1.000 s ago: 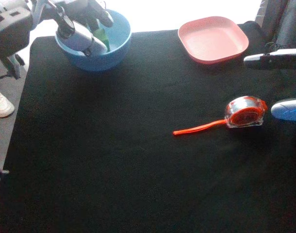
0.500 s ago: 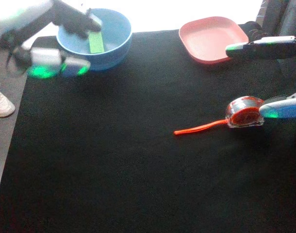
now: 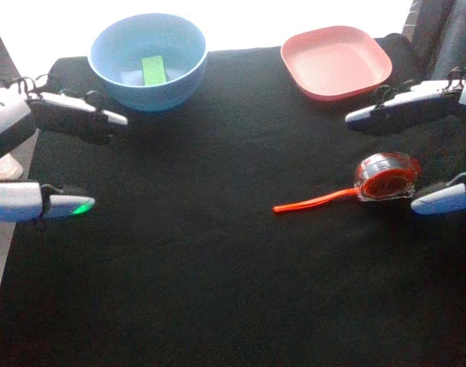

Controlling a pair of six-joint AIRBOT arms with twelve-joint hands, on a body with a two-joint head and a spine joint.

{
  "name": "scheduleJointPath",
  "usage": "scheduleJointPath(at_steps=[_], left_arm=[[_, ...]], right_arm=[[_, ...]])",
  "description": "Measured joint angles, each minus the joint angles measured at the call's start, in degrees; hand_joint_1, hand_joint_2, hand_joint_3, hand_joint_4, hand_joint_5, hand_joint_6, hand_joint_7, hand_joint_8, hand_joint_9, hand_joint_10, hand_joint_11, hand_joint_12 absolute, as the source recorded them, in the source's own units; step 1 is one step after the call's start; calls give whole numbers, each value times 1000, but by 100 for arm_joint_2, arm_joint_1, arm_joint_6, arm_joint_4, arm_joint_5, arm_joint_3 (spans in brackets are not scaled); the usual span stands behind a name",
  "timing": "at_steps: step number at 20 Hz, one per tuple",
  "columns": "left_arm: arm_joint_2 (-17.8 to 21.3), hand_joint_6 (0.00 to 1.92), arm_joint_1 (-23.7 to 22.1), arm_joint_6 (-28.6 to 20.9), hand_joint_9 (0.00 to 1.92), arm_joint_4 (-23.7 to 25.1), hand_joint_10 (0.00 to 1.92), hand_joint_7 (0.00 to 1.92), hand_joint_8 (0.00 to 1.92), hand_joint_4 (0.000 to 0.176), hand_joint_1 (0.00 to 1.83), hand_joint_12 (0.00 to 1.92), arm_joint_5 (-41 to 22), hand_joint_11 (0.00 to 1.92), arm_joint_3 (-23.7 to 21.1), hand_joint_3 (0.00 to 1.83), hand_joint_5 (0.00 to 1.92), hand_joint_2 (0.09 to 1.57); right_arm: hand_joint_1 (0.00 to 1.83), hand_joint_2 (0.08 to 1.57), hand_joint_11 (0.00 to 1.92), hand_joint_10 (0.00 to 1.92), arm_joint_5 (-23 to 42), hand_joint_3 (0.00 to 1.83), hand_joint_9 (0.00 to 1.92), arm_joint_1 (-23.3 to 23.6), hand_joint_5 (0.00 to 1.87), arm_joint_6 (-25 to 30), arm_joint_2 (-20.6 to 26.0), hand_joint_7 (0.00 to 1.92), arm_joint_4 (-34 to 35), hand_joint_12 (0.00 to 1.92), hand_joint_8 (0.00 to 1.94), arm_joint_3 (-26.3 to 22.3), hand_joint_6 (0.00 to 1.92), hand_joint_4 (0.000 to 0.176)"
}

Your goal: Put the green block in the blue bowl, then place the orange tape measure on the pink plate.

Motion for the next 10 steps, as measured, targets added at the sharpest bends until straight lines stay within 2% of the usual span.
scheduleJointPath(at_steps=[1, 2, 3, 4, 7, 8, 9, 10], left_arm=[[4, 0, 114, -20, 546, -153, 673, 822, 6, 0, 1061, 1402, -68, 127, -48, 0, 680, 990], [4, 0, 214, -44, 530, -173, 725, 831, 7, 0, 1093, 1382, -155, 127, -59, 0, 677, 987], [2, 0, 310, -72, 535, -197, 742, 835, 8, 0, 1102, 1377, -188, 123, -72, 1, 676, 987], [-4, 0, 407, -122, 513, -238, 794, 833, 6, 0, 1101, 1414, -216, 103, -72, 1, 674, 995], [-46, 0, 603, -144, 519, -577, 808, 853, 14, 0, 1058, 1402, -365, 117, -107, 1, 658, 997], [-70, 0, 686, -142, 521, -678, 827, 855, 15, 0, 1036, 1431, -413, 131, -107, 1, 645, 1001], [-76, 0, 769, -149, 512, -710, 832, 845, 10, 0, 1026, 1435, -439, 128, -107, 4, 632, 1009], [-79, 0, 787, -153, 501, -732, 830, 830, 4, 0, 1027, 1432, -431, 124, -107, 4, 624, 1011]], right_arm=[[1169, 978, 260, 13, -44, 1, 670, 0, 520, 2, -44, 639, 11, 1074, 9, 37, 6, 29], [1119, 1020, 285, 17, -87, 3, 713, 20, 556, 0, -92, 689, -2, 1080, 9, 81, 4, 17], [1067, 1037, 354, 23, -120, 2, 768, 24, 597, -2, -149, 736, -7, 1075, 9, 122, 4, 16], [1097, 1052, 410, 60, -155, 2, 867, 24, 653, 0, -210, 809, 0, 1204, 20, 170, 6, 0], [1186, 1028, 524, 126, -273, 0, 1031, 70, 786, 7, -378, 974, -42, 1281, 48, 280, 14, 0], [1340, 1022, 599, 158, -297, 4, 1107, 103, 889, 20, -424, 1124, -20, 1282, 564, 302, 15, 0], [1286, 1064, 625, 194, -297, 0, 1153, 129, 990, 39, -455, 1153, -17, 1338, 794, 341, 597, 0], [1269, 1070, 688, 450, -293, 0, 1144, 131, 1091, 44, -459, 1096, 13, 1382, 972, 345, 589, 0]])
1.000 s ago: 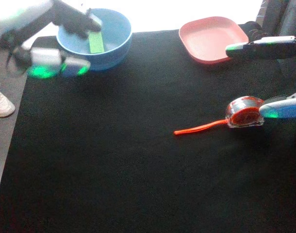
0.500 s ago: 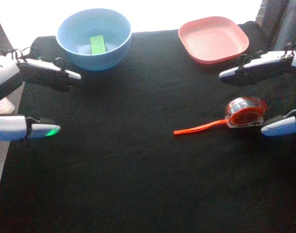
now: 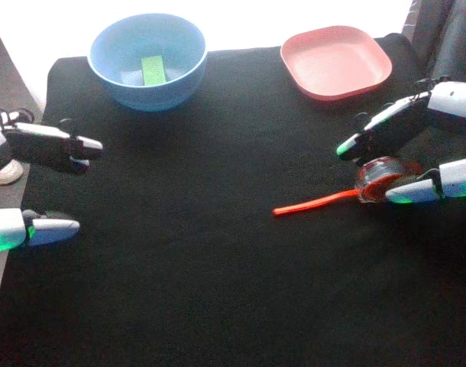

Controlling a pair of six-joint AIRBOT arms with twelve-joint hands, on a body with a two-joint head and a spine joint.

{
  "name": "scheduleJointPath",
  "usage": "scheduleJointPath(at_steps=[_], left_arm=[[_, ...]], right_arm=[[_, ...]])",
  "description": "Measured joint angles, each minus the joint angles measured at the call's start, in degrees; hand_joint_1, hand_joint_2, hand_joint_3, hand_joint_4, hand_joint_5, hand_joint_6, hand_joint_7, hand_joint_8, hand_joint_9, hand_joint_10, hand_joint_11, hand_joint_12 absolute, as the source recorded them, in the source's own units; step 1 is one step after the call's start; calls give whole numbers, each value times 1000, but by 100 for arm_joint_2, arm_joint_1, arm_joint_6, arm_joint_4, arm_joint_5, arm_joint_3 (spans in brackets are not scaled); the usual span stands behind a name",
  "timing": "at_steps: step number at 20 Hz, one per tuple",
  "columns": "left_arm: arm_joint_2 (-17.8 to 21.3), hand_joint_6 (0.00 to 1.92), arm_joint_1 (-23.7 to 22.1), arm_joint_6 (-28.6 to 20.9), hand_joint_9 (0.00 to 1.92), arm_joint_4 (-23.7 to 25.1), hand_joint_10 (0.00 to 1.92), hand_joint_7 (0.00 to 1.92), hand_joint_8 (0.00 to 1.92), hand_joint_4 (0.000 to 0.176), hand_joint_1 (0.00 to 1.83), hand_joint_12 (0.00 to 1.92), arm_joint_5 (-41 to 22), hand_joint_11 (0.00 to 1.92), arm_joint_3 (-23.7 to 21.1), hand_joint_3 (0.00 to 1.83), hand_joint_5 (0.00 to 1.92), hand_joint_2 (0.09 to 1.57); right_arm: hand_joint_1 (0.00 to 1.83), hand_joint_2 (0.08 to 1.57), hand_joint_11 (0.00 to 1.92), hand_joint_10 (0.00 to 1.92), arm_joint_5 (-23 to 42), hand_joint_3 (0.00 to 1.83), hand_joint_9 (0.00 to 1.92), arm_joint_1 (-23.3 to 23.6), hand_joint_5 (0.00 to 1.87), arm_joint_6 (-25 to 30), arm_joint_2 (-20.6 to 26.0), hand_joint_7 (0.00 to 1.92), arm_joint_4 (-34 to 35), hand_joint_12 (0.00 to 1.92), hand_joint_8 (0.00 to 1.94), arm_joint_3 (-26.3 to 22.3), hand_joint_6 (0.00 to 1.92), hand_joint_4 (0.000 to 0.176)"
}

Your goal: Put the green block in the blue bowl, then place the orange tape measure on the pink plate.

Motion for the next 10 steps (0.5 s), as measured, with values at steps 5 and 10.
scheduleJointPath(at_steps=[5, 10], left_arm=[[0, 0, 101, -68, 500, -98, 754, 788, 2, 0, 1003, 1348, -79, 174, 0, 1, 614, 1014], [0, 2, 190, -125, 530, -149, 672, 785, 2, 0, 1029, 1280, -195, 174, -20, 2, 624, 1020]], right_arm=[[1290, 1057, 789, 925, 9, 1, 1034, 2, 1296, 52, -4, 1077, 13, 1418, 1081, 31, 150, 0], [1287, 1067, 778, 999, 9, 0, 1074, 2, 1188, 94, -2, 1086, 13, 1541, 1088, 57, 341, 0]])
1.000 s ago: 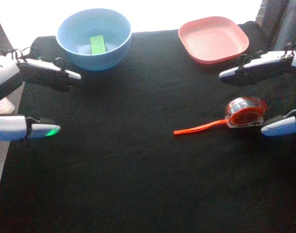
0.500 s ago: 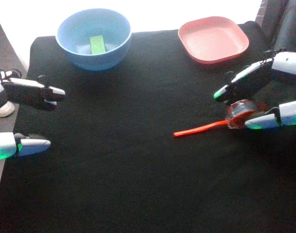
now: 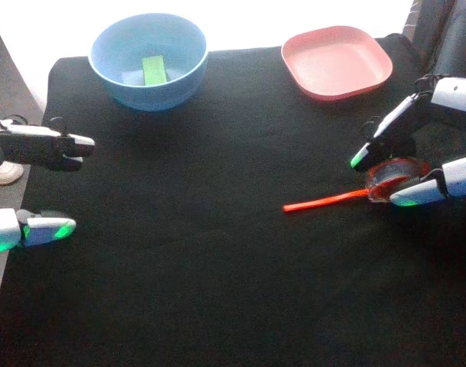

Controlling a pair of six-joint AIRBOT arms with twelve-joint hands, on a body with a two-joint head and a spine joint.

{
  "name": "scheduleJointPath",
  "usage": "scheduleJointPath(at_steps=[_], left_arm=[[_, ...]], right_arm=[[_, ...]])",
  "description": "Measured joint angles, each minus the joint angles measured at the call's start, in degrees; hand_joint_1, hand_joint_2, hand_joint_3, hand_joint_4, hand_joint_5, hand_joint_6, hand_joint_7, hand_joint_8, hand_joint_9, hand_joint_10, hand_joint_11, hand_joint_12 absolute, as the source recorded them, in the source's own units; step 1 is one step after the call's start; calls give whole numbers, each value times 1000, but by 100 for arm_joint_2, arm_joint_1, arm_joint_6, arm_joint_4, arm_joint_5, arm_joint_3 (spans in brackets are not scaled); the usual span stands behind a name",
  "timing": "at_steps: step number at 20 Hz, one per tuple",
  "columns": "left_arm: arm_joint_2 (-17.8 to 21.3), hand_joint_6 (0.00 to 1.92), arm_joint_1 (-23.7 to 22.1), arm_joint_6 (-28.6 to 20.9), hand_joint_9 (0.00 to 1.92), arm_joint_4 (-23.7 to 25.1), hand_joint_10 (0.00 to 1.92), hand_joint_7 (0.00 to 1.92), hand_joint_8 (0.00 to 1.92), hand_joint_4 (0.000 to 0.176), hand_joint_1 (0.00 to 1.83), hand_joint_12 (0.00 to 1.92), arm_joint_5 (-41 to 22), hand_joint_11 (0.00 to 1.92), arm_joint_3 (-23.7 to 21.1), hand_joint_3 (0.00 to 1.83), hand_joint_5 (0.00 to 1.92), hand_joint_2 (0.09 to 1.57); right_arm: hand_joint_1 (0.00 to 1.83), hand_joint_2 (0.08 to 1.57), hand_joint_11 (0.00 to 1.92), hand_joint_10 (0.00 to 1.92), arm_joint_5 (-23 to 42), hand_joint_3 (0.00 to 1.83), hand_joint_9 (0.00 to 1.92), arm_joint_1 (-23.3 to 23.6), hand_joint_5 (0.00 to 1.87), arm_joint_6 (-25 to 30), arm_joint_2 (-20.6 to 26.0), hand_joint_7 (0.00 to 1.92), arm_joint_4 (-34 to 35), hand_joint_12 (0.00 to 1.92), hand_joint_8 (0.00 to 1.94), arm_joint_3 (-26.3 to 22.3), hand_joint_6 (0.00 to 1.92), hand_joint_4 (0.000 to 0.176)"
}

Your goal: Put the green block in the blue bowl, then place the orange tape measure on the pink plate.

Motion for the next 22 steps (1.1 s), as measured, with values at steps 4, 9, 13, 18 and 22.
scheduleJointPath(at_steps=[4, 9, 13, 18, 22], left_arm=[[0, 4, 151, -4, 545, -94, 671, 804, 9, 0, 984, 1239, -59, 195, -42, 0, 641, 1014], [0, 5, 289, -42, 547, -210, 658, 807, 8, 0, 988, 1244, -162, 205, -76, 0, 675, 1002], [0, 1, 293, -50, 526, -186, 694, 799, 3, 0, 1049, 1336, -201, 136, -87, 0, 688, 1001], [0, 1, 293, -52, 490, -166, 855, 812, 10, 0, 1013, 1347, -219, 229, -87, 0, 716, 977], [0, 0, 282, -55, 480, -142, 855, 820, 17, 0, 949, 1383, -195, 168, -87, 3, 711, 1017]], right_arm=[[1213, 1048, 925, 1525, -17, 0, 1056, 295, 1176, 20, 59, 1072, -127, 1892, 1262, -74, 585, 0], [1221, 990, 1221, 1920, 186, 0, 1139, 1058, 1317, -280, 203, 1137, -111, 1921, 1275, -59, 374, 0], [1269, 1064, 953, 1801, -114, 2, 961, 1862, 1205, -640, -129, 996, 96, 1916, 1284, 621, 384, 0], [1284, 1016, 1135, 685, -1213, 0, 1360, 2142, 1122, -664, -1261, 1468, 28, 1241, 18, 1762, 841, 0], [1420, 1020, 456, 837, -2061, 0, 1091, 2212, 1040, -662, -1792, 1486, -125, 1230, 17, 2452, 852, 0]])
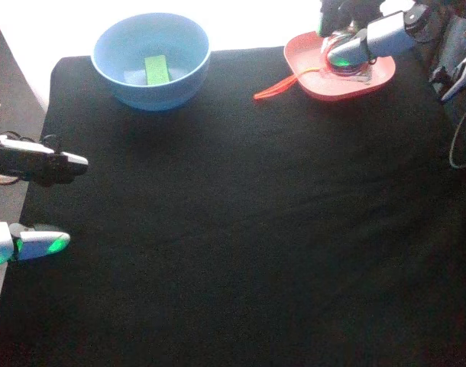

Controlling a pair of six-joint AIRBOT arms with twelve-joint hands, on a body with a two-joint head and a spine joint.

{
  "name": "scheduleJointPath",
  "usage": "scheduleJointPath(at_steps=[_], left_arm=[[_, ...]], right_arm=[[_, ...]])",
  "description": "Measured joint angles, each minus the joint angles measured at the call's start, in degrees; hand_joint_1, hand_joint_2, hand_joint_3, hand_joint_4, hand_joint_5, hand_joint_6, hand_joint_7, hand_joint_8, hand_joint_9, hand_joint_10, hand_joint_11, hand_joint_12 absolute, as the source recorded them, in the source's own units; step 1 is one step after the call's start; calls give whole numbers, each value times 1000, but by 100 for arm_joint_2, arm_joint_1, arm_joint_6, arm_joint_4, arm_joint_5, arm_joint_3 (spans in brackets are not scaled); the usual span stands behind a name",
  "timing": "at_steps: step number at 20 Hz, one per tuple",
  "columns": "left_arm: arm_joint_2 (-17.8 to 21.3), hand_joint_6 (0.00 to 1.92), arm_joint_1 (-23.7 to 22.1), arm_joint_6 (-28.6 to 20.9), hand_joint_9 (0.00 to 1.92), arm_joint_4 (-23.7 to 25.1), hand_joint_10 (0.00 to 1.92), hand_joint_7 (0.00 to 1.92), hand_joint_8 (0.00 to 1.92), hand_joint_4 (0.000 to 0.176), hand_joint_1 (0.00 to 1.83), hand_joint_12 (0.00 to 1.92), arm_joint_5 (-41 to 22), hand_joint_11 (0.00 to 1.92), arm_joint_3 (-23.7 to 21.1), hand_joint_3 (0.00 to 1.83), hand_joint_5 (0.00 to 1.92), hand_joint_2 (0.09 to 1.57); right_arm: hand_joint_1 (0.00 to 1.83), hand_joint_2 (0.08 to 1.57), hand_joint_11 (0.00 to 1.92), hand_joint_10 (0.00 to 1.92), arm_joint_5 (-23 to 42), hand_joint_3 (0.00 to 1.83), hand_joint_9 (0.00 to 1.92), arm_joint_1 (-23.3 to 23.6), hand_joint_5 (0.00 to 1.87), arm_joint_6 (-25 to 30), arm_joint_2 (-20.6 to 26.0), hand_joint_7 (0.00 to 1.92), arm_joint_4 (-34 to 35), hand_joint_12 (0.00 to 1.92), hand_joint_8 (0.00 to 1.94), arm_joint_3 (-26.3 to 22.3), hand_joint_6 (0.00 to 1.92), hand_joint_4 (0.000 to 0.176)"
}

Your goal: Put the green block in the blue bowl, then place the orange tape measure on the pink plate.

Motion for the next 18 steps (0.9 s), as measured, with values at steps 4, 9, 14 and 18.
scheduleJointPath(at_steps=[4, 9, 14, 18], left_arm=[[-68, 2, -72, -24, 502, 116, 773, 819, 17, 0, 999, 1311, -4, 209, 24, 1, 716, 1025], [-68, 2, -74, -28, 501, 125, 819, 813, 15, 0, 1024, 1350, 13, 300, 24, 0, 728, 1023], [-74, 0, -66, -74, 486, 122, 784, 802, 12, 0, 1000, 1318, -22, 197, 24, 0, 721, 1022], [-55, 0, -28, -83, 461, 105, 809, 793, 9, 0, 969, 1361, -219, 144, 0, 4, 703, 1044]], right_arm=[[1409, 1016, 1155, 915, -610, 2, 1206, 13, 1066, 0, -199, 1400, -181, 866, 2, 251, 721, 0], [956, 801, 59, 3, -614, 1, 281, 13, 247, 90, -212, 273, -186, 637, 0, 267, 1, 106], [776, 809, 0, 8, -107, 1, 32, 13, 0, 474, -129, 40, 11, 278, 6, 83, 0, 176], [720, 810, 0, 0, 1217, 2, 0, -15, 0, 514, 721, 16, 566, 1, 0, -931, 0, 176]])
